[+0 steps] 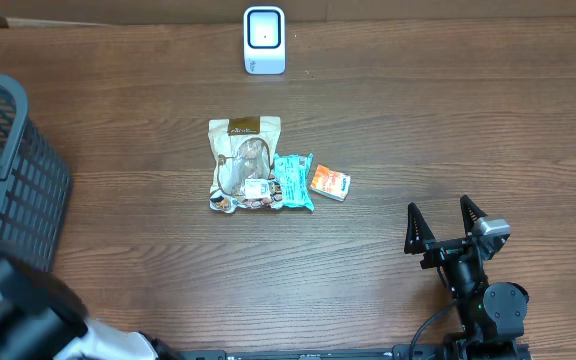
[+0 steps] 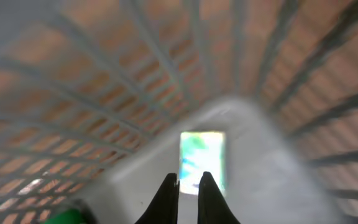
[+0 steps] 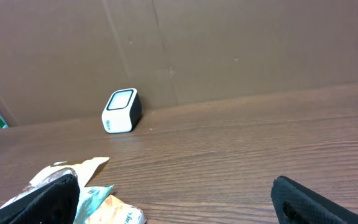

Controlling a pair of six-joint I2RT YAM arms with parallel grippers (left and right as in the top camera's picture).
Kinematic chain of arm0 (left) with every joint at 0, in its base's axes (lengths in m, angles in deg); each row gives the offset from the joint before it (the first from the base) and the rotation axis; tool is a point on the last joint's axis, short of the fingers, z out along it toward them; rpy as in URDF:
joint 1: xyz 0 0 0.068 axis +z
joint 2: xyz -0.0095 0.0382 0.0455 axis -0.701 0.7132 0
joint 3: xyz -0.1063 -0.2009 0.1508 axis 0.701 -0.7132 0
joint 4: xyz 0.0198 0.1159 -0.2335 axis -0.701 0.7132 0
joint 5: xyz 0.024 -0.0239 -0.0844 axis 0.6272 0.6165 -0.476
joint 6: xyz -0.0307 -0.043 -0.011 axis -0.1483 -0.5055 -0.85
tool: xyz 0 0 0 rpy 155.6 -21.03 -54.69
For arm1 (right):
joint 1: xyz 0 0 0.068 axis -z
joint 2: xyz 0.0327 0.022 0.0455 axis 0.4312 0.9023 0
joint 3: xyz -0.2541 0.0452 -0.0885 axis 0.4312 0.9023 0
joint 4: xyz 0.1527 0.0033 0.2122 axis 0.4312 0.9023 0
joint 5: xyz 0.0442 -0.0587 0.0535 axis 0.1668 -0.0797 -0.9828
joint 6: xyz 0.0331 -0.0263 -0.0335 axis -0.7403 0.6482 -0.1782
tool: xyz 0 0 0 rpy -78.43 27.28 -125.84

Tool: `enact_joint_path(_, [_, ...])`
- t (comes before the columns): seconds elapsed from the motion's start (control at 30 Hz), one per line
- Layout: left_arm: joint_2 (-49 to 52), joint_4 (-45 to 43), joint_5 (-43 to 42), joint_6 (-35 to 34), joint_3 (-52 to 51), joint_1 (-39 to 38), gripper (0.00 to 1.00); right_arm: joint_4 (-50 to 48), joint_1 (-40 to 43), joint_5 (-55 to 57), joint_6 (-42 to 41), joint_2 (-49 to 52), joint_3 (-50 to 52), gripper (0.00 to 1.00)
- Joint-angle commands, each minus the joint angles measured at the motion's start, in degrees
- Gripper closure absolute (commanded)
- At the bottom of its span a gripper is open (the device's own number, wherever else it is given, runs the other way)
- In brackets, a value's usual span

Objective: Scan the item barcode
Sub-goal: 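Reach into the basket and grasp the green tissue pack with the left gripper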

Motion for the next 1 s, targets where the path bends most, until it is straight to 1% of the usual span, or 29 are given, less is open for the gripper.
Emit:
enact_joint_path(0.0, [-8.4,1.5,-11.6,-10.0,0.3,-1.3,0.96,-0.2,0.3,0.5,0.3,-0.5,0.6,0.0])
enact_joint_path(0.03, [-10.0,1.7,-13.5,-10.8,0.3,-1.8,0.96,-0.3,0.3,0.5,0.3,-0.5,0.6,0.0])
enact_joint_path(0.1, [-12.4,1.7,-13.6,-12.1,0.3,-3.0,0.96,-0.2,0.3,0.5,0.3,-0.5,0.6,0.0])
enact_joint_path(0.2, [-13.5,2.3,-9.6,-12.1,0.3,-3.9,0.95,-0.2,0.3,0.5,0.3,-0.5,0.6,0.0])
enact_joint_path(0.23, [-13.3,2.9,-8.6,-12.7,0.2,-3.8,0.85,-0.2,0.3,0.5,0.3,-0.5,0.6,0.0])
enact_joint_path(0.27, [-13.1,3.7,-8.0,-13.5,0.1,-3.4,0.68,-0.2,0.3,0.5,0.3,-0.5,0.6,0.0])
enact_joint_path(0.33, [-11.9,5.2,-7.5,-16.1,-0.3,-2.1,0.5,-0.2,0.3,0.5,0.3,-0.5,0.6,0.0])
enact_joint_path(0.37, [-11.3,5.9,-7.6,-17.4,-0.6,-1.3,0.44,-0.2,0.3,0.5,0.3,-0.5,0.6,0.0])
enact_joint_path(0.43, [-9.4,7.4,-7.7,-20.0,-1.4,0.5,0.37,-0.2,0.3,0.5,0.3,-0.5,0.6,0.0])
enact_joint_path(0.5, [-7.1,9.1,-8.0,-22.0,-2.0,2.5,0.34,-0.2,0.3,0.5,0.3,-0.5,0.6,0.0])
enact_joint_path(0.63, [-1.6,11.1,-10.8,-21.8,-2.7,6.5,0.31,-0.3,0.3,0.5,0.3,-0.5,0.6,0.0])
enact_joint_path(0.7, [1.3,11.1,-12.3,-20.1,-2.7,8.1,0.31,-0.3,0.3,0.5,0.3,-0.5,0.6,0.0])
enact_joint_path(0.77, [4.0,10.1,-13.2,-16.9,-2.7,9.0,0.31,-0.3,0.3,0.5,0.3,-0.5,0.6,0.0])
enact_joint_path(0.87, [7.4,8.4,-13.3,-12.2,-2.7,9.4,0.34,-0.3,0.3,0.5,0.3,-0.5,0.6,0.0])
enact_joint_path(0.97, [10.3,6.6,-13.3,-9.4,-2.7,9.4,0.39,-0.2,0.3,0.5,0.3,-0.5,0.6,0.0])
